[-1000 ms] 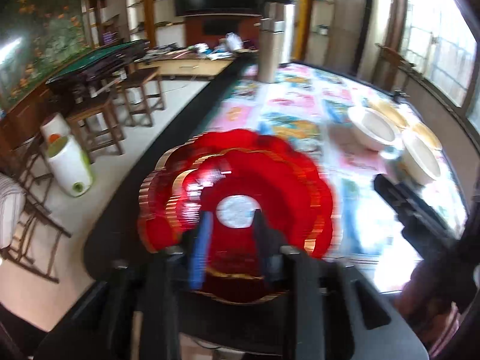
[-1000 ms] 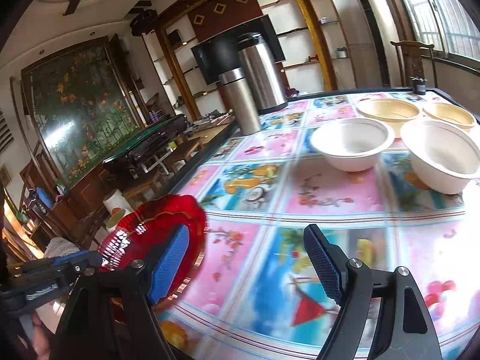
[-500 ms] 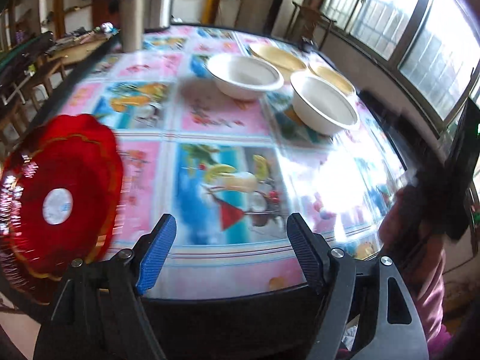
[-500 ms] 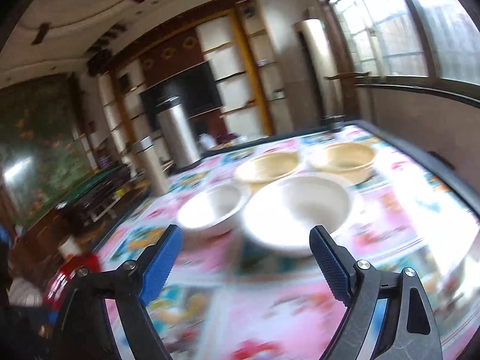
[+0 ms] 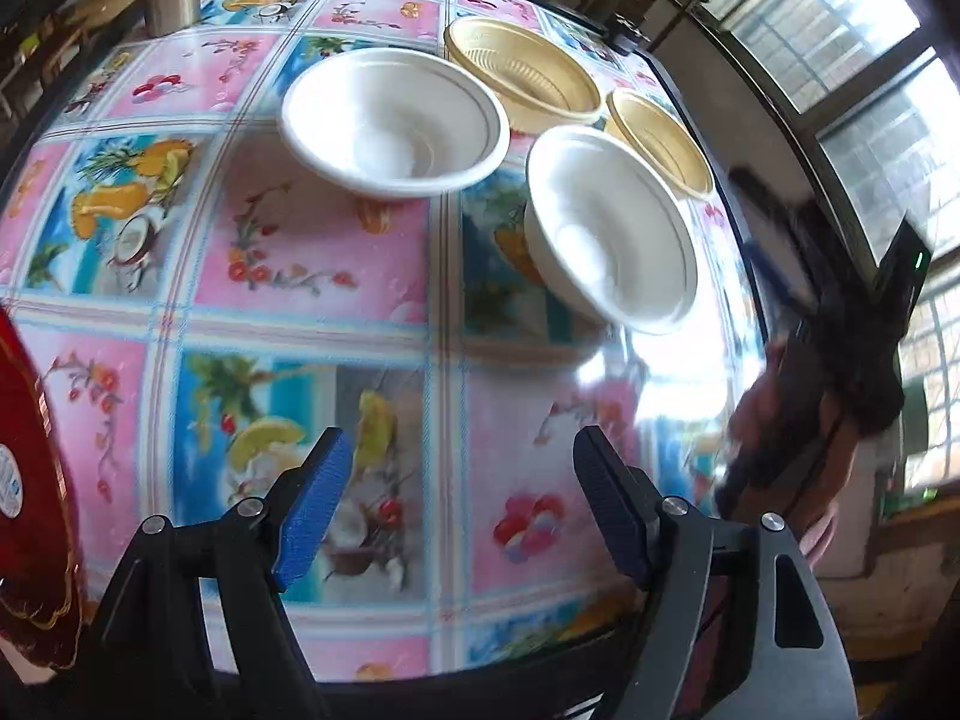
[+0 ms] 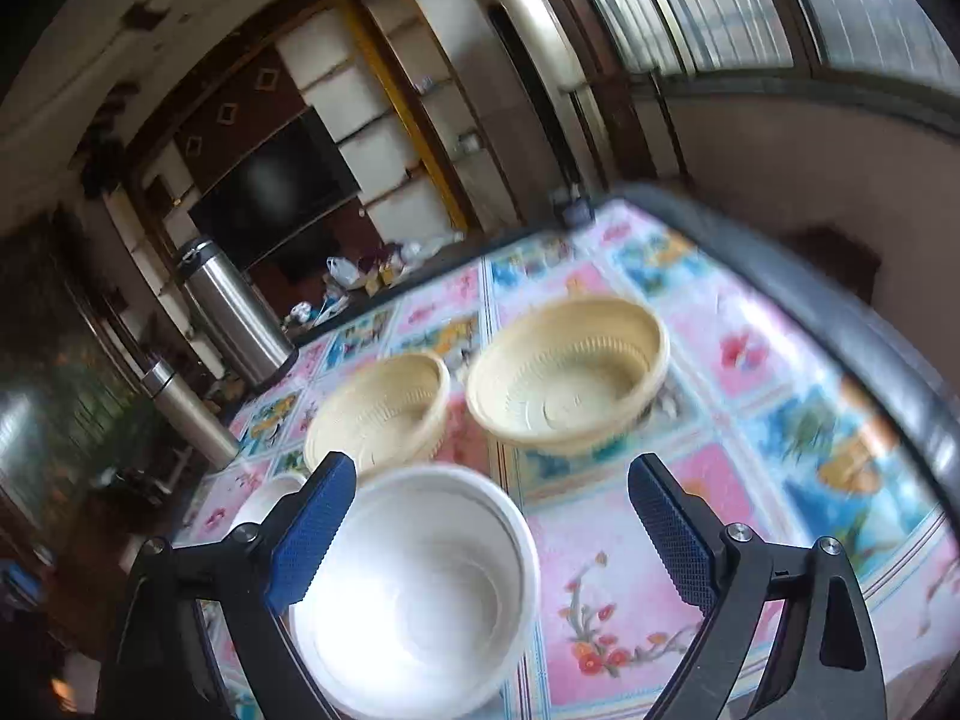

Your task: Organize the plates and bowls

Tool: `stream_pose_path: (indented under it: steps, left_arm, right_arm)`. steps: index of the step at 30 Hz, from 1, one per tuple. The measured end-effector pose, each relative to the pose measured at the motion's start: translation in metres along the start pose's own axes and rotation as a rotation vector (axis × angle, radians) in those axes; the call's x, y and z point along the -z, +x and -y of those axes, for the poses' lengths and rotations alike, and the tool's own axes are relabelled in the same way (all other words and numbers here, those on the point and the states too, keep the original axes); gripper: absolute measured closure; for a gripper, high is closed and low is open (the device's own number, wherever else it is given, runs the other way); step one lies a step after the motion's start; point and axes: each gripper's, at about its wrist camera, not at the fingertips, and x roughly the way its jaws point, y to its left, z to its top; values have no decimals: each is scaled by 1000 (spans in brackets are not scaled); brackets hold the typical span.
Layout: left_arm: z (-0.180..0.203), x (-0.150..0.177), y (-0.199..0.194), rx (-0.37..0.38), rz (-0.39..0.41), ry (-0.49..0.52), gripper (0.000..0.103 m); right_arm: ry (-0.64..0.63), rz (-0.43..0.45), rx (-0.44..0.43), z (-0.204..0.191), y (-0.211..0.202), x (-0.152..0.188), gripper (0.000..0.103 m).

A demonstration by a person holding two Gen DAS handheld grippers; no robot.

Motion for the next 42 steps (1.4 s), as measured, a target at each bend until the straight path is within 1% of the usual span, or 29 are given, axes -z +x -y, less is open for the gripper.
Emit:
stream_pose_path:
  steps: [1, 2, 4, 5, 8, 11, 15, 21, 23, 27, 30, 32, 33, 34, 35, 36, 37, 39, 41, 42]
  left_arm:
    - [3, -9, 2, 0, 5, -13, 27]
    - [7, -17, 4, -7, 16, -24, 27]
    - [16, -33, 7, -2, 38, -33, 27]
    - [20, -39, 10, 3, 42, -38, 27]
    - [27, -52, 19, 25, 53, -79, 27]
    - [26, -59, 29, 35, 56, -116, 27]
    - [22, -59, 39, 62, 93, -171, 27]
    - [21, -57, 48, 139, 112, -225, 27]
    - [24, -56, 48, 143, 119, -218, 27]
    - [31, -56, 41, 146, 192, -202, 27]
    - [34, -59, 44, 130, 199, -183, 27]
    - [33, -60, 47, 126, 210, -194, 35]
    - [32, -61, 49, 120, 211, -199, 44]
    - [31, -61, 51, 119, 208, -204, 53]
    - [30, -62, 54, 119, 204, -214, 57]
    - [29, -62, 57, 117, 199, -221, 64]
    - [29, -62, 59, 117, 194, -226, 67]
    - [29, -61, 62, 117, 188, -228, 68]
    - [30, -61, 62, 113, 194, -223, 74]
    - [31, -61, 61, 110, 200, -219, 76]
  right_arm:
    - [35, -67, -36, 7, 9, 1, 9]
    - [76, -112, -91, 14, 13, 1, 9]
    - [140, -175, -177, 24, 18, 2, 9]
    - [169, -208, -204, 28, 21, 3, 9]
    - [236, -287, -250, 35, 31, 5, 9]
    - [282, -336, -291, 38, 37, 7, 9]
    - [340, -355, -317, 46, 40, 3, 10]
    - [383, -357, -330, 49, 39, 5, 10]
    - [395, -359, -326, 51, 40, 6, 14]
    - [413, -347, -313, 53, 40, 6, 21]
    - [420, -350, -311, 53, 42, 6, 26]
    - [426, -352, -310, 54, 42, 7, 32]
    - [426, -353, -306, 54, 42, 8, 34]
    - [427, -353, -302, 55, 43, 8, 41]
    - [430, -353, -299, 55, 44, 8, 45]
    - [433, -354, -299, 56, 44, 9, 46]
    - [436, -356, -300, 56, 45, 9, 46]
    - [447, -363, -306, 57, 47, 10, 46]
    - [452, -362, -302, 58, 47, 11, 48]
    - [452, -360, -299, 58, 47, 12, 48]
